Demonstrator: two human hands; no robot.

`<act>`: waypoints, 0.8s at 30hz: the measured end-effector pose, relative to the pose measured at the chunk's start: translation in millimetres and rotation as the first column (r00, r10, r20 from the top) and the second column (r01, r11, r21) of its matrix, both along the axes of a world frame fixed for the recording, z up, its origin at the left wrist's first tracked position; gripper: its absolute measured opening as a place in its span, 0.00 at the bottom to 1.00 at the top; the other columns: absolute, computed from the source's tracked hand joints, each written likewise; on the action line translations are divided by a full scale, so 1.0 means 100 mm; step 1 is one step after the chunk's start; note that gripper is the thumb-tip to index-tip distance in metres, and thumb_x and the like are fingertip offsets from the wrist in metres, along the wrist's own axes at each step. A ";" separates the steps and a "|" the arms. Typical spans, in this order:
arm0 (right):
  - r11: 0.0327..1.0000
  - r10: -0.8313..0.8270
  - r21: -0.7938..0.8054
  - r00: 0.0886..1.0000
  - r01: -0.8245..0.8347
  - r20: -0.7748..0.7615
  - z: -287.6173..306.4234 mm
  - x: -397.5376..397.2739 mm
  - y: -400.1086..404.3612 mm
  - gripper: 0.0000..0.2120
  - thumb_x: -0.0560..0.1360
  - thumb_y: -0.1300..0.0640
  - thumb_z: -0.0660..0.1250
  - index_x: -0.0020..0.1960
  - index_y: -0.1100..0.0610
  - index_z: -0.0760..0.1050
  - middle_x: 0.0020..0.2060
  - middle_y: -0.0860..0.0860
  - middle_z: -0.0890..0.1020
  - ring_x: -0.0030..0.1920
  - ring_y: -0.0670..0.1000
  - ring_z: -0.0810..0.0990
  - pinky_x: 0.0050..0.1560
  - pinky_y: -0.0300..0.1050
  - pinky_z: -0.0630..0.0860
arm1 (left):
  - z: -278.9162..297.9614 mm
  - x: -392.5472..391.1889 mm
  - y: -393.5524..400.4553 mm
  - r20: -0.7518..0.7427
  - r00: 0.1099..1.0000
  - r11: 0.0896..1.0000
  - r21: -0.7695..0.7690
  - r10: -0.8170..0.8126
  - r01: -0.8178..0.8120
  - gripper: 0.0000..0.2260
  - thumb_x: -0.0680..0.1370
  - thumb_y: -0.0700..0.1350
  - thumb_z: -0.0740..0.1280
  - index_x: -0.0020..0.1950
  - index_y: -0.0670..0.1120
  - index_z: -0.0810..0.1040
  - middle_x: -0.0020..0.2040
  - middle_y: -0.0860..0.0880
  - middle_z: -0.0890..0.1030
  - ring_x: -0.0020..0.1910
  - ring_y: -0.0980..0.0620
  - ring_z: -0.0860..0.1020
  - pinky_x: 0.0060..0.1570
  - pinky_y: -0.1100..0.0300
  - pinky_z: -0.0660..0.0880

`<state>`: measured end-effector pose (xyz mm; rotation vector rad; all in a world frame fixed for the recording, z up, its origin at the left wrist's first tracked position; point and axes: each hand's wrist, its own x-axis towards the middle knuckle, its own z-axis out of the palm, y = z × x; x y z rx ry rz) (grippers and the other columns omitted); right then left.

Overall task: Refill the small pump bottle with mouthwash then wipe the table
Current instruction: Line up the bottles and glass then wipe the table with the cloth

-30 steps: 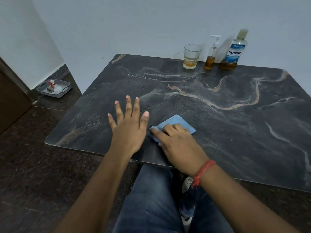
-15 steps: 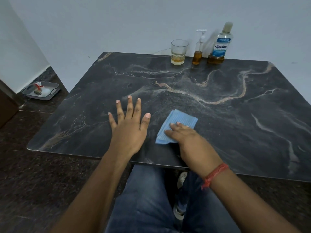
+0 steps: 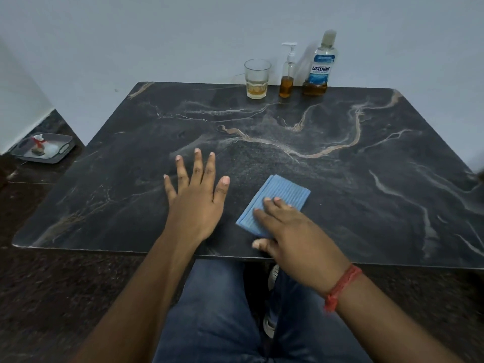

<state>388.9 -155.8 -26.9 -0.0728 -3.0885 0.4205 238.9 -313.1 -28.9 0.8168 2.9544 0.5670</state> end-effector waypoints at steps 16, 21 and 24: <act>0.970 -0.161 0.193 0.985 0.147 0.059 -0.09 -0.18 -0.07 0.33 0.79 0.35 0.42 0.79 0.48 0.58 0.79 0.56 0.59 0.78 0.61 0.56 0.77 0.61 0.52 | 0.00 0.01 0.11 0.008 1.000 1.000 -0.017 -0.014 0.014 0.34 0.78 0.66 0.34 0.82 0.56 0.39 0.82 0.53 0.35 0.79 0.46 0.30 0.75 0.36 0.34; 0.944 -0.269 0.216 0.960 0.248 0.073 -0.02 -0.17 0.39 0.29 0.81 0.37 0.41 0.79 0.44 0.53 0.80 0.52 0.54 0.79 0.58 0.51 0.78 0.57 0.47 | 0.02 0.04 0.15 -0.003 0.999 0.999 -0.022 -0.032 0.032 0.34 0.77 0.67 0.34 0.82 0.56 0.39 0.82 0.53 0.36 0.79 0.45 0.31 0.76 0.37 0.34; 0.936 -0.318 0.185 0.944 0.299 0.088 -0.01 -0.17 0.39 0.31 0.80 0.36 0.40 0.80 0.45 0.53 0.80 0.51 0.53 0.79 0.58 0.50 0.78 0.57 0.47 | 0.03 0.05 0.17 -0.008 0.999 0.999 -0.011 -0.037 0.037 0.34 0.77 0.67 0.34 0.82 0.56 0.39 0.82 0.53 0.36 0.79 0.45 0.31 0.76 0.37 0.34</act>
